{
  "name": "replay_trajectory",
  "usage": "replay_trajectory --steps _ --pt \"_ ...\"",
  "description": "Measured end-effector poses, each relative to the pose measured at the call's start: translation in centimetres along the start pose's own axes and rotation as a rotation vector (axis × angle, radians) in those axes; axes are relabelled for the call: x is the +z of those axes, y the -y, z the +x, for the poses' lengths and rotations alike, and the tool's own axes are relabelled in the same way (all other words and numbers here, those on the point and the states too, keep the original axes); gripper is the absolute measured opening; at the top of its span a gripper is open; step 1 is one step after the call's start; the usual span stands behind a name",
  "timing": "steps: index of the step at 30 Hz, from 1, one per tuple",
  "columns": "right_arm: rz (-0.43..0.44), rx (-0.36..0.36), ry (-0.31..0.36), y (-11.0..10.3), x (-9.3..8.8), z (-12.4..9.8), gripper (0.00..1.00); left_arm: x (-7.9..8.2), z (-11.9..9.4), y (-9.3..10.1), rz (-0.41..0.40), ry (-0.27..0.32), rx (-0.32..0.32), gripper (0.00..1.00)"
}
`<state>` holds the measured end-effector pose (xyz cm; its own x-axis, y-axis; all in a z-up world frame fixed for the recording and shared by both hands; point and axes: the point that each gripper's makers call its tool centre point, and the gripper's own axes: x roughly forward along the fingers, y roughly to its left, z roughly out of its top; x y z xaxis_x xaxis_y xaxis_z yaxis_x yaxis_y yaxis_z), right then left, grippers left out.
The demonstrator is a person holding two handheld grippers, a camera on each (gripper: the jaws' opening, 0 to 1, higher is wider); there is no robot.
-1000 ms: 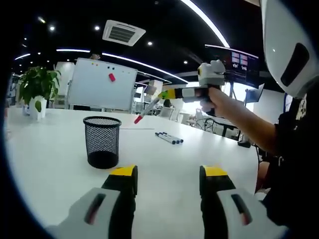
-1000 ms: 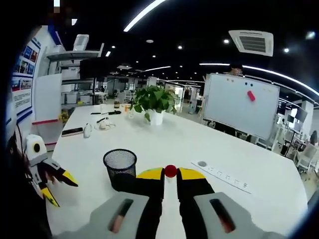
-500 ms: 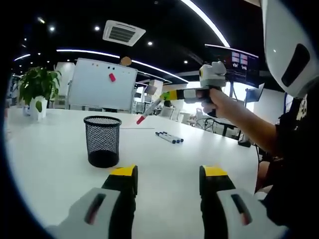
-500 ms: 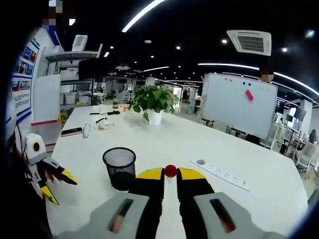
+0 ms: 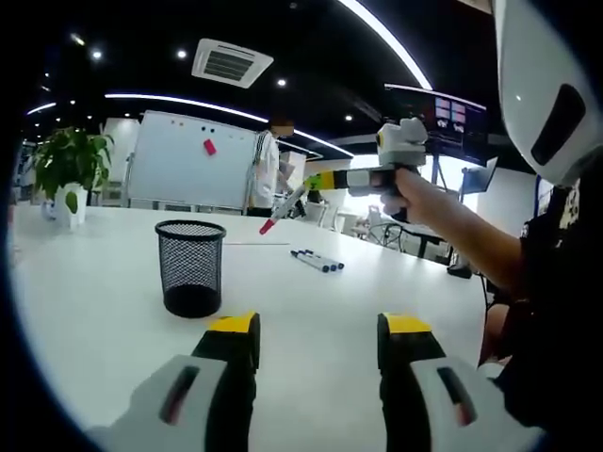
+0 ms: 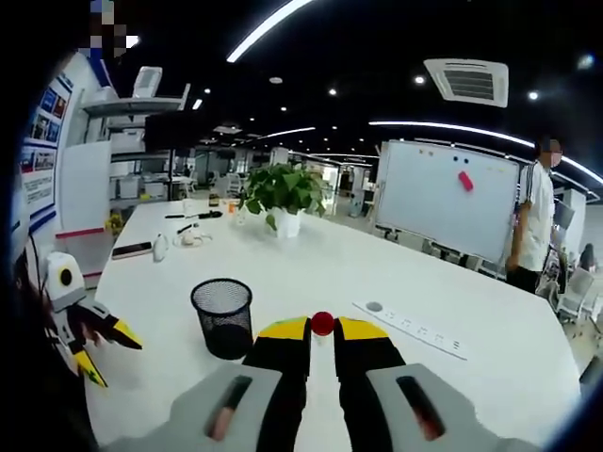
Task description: Pick up the whiteboard markers from the pen holder and place them facing the whiteboard neatly
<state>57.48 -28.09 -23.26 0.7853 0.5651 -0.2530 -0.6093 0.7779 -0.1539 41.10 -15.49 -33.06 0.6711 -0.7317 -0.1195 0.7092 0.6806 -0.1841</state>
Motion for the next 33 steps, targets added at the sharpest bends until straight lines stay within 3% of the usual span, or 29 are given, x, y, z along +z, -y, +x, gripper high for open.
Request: replay_trajectory --steps 18,33 --pt "0.040 -0.008 0.007 0.6 -0.6 -0.2 0.13 -0.5 0.2 -0.6 -0.015 -0.017 0.008 0.51" --pt "0.039 -0.045 0.023 1.9 -0.1 -1.2 0.13 0.7 0.4 -1.1 0.025 0.000 0.012 0.51"
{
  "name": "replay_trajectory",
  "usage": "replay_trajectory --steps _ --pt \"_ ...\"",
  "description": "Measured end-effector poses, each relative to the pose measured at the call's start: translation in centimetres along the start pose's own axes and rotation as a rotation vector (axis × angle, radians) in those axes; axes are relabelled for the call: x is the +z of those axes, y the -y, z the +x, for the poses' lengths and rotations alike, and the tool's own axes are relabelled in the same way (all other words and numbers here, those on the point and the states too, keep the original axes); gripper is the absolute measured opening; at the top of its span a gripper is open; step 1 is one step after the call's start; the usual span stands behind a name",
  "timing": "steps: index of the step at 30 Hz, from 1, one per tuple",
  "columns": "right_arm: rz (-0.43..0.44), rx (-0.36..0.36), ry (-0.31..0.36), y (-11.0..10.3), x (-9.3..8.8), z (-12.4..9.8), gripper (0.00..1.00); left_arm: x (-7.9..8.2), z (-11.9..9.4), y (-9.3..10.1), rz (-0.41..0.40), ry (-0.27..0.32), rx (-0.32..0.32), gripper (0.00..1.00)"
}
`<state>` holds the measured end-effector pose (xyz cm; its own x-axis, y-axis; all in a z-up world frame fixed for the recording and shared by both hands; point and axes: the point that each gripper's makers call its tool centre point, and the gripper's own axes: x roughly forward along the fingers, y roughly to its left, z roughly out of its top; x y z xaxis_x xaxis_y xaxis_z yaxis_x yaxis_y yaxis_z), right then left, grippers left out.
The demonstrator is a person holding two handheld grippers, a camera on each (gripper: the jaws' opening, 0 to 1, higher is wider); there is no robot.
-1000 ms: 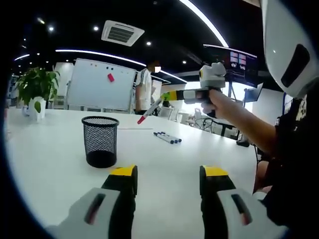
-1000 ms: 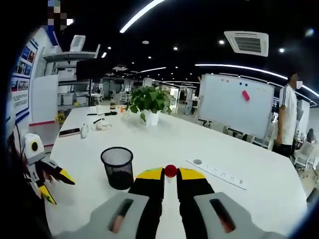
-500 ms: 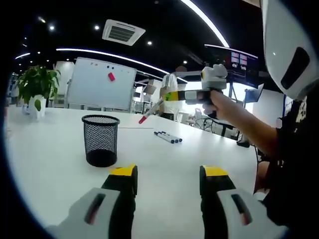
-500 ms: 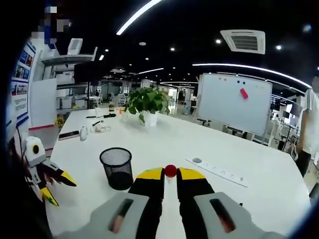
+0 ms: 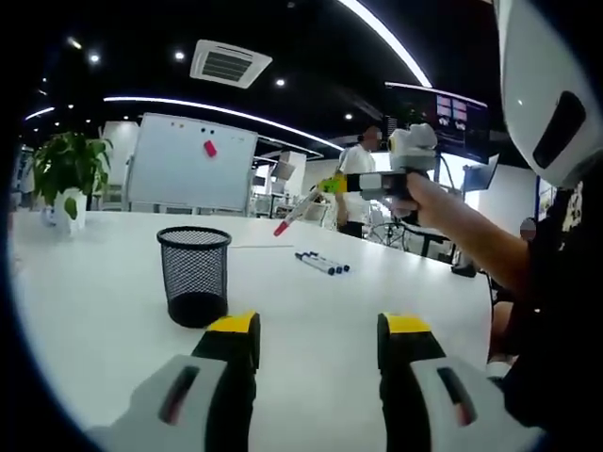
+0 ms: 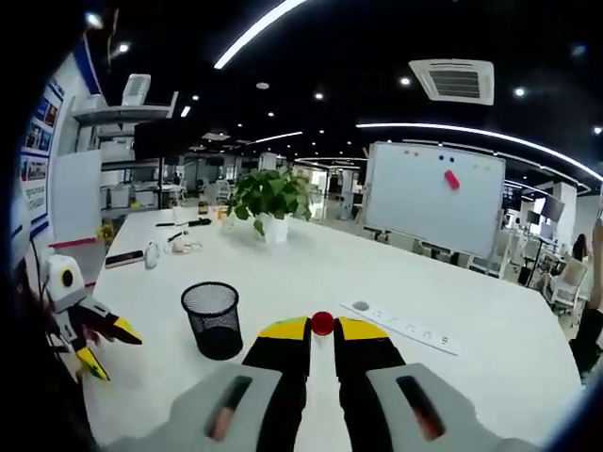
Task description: Pick up the whiteboard markers from the pen holder and place them facing the whiteboard neatly
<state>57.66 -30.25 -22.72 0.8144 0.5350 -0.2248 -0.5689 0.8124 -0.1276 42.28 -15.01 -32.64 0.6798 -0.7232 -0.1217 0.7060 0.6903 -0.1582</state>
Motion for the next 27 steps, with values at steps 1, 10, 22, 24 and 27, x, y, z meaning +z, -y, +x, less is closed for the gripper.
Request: replay_trajectory --steps 1,10,22,24,27 --pt "0.001 0.000 0.001 0.0 0.0 0.0 0.13 0.0 0.0 0.0 0.001 0.000 0.001 0.51" --pt "0.028 -0.014 0.003 0.5 -0.3 -0.3 0.13 0.1 -0.3 0.0 0.010 0.003 0.006 0.51" --pt "0.032 -0.036 -0.001 1.2 -0.7 -0.6 0.13 -0.1 -0.2 0.1 0.004 0.000 0.000 0.51" --pt "0.035 -0.042 -0.002 1.4 -0.9 -0.6 0.13 -0.1 -0.1 0.1 0.005 -0.003 -0.001 0.51" --pt "0.040 -0.050 -0.002 1.6 -1.0 -0.8 0.13 -0.1 -0.1 0.1 0.002 -0.003 -0.001 0.51"
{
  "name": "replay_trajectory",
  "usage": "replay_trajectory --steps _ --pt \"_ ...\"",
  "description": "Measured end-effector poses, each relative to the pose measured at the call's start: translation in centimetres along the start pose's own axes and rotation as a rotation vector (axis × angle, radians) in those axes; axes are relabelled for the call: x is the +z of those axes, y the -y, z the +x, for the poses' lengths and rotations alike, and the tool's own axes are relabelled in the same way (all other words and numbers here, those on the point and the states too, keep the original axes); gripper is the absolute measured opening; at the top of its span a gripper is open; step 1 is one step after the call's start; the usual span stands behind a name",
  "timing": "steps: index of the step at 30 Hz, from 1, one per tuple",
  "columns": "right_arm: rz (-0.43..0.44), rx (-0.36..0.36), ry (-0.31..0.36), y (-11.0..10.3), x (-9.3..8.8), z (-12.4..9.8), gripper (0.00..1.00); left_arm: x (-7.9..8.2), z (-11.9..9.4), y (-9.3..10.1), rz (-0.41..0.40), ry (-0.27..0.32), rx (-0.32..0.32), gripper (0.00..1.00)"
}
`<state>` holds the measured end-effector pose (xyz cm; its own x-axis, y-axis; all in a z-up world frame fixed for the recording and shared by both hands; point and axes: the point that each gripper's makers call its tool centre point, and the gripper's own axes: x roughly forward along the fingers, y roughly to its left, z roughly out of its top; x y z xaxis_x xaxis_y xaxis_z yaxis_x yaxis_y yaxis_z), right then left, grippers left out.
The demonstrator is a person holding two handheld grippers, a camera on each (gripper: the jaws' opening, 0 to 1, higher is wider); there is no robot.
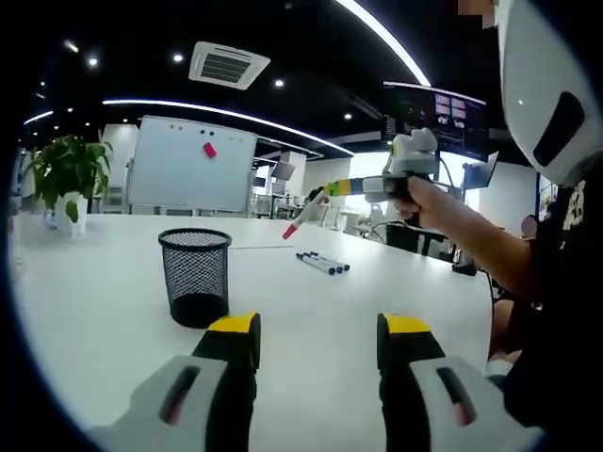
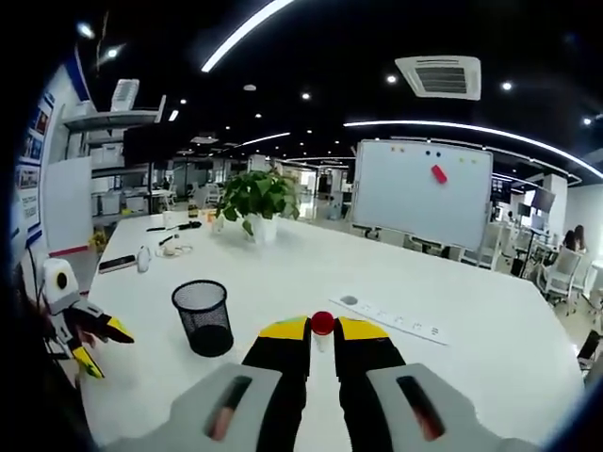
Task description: Pick up the whiteboard markers from the pen holder and place them facing the whiteboard neatly
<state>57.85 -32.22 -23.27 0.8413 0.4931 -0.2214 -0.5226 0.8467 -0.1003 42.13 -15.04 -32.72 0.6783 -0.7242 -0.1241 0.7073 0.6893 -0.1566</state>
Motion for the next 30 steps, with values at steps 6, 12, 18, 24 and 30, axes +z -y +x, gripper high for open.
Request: replay_trajectory --steps 6,12,18,24,30 --pt "0.002 -0.015 0.008 0.4 0.1 -0.3 0.13 -0.1 0.3 0.2 -0.003 -0.005 -0.012 0.51" --pt "0.000 -0.039 0.000 1.0 -0.1 -0.5 0.13 -0.2 0.4 0.3 -0.003 -0.009 -0.020 0.51" --pt "0.005 -0.055 0.009 1.5 -0.1 -0.8 0.13 -0.1 0.5 0.4 0.004 -0.014 -0.023 0.51" --pt "0.006 -0.065 0.016 1.9 0.0 -1.0 0.13 -0.2 0.6 0.4 0.003 -0.015 -0.025 0.51" --pt "0.011 -0.064 0.025 1.9 0.1 -1.1 0.13 -0.3 0.6 0.4 0.003 -0.016 -0.025 0.51"
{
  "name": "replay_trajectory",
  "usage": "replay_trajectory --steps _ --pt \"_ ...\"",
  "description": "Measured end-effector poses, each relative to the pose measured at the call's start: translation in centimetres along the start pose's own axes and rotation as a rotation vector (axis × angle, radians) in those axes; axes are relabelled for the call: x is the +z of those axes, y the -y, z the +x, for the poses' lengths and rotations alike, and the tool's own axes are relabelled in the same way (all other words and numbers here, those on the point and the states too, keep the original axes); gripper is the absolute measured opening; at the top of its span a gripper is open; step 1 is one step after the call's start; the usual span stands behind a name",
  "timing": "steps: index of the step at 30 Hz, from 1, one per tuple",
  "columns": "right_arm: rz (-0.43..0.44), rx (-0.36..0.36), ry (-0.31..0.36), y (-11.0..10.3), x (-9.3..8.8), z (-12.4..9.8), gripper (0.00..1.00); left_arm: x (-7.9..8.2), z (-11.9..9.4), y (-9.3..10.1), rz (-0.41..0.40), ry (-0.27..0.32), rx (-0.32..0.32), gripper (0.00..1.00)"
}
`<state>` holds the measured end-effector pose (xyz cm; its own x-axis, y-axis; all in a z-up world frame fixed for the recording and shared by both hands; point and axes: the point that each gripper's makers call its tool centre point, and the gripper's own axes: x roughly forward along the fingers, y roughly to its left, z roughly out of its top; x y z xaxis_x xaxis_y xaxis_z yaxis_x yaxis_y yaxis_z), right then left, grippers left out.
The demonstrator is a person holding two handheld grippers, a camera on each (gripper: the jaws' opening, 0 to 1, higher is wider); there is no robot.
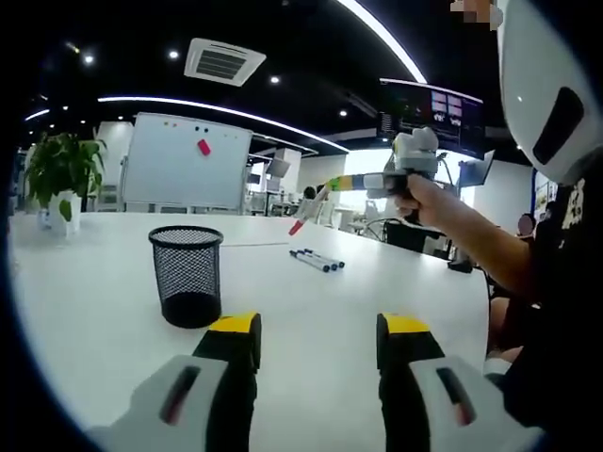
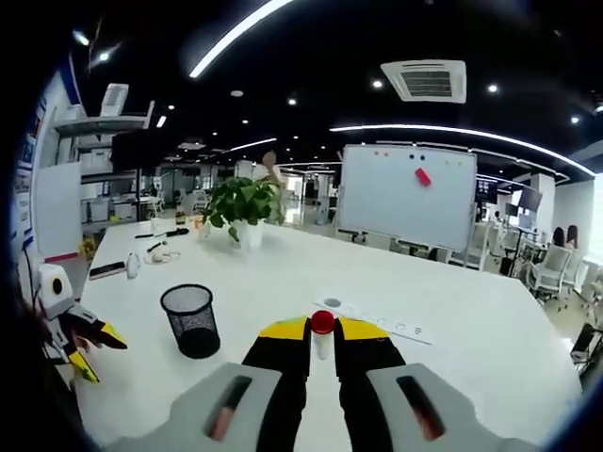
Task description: Pick up the whiteboard markers from the pen holder and place them facing the whiteboard neatly
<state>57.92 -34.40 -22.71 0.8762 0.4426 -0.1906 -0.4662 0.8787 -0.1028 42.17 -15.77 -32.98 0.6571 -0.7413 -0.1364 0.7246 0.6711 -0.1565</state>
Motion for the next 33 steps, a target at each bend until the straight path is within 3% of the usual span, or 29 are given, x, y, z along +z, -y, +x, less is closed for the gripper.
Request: replay_trajectory --steps 33 --pt "0.000 -0.079 0.011 2.0 -0.1 -1.4 0.13 -0.2 0.0 0.4 0.000 -0.004 -0.005 0.50"
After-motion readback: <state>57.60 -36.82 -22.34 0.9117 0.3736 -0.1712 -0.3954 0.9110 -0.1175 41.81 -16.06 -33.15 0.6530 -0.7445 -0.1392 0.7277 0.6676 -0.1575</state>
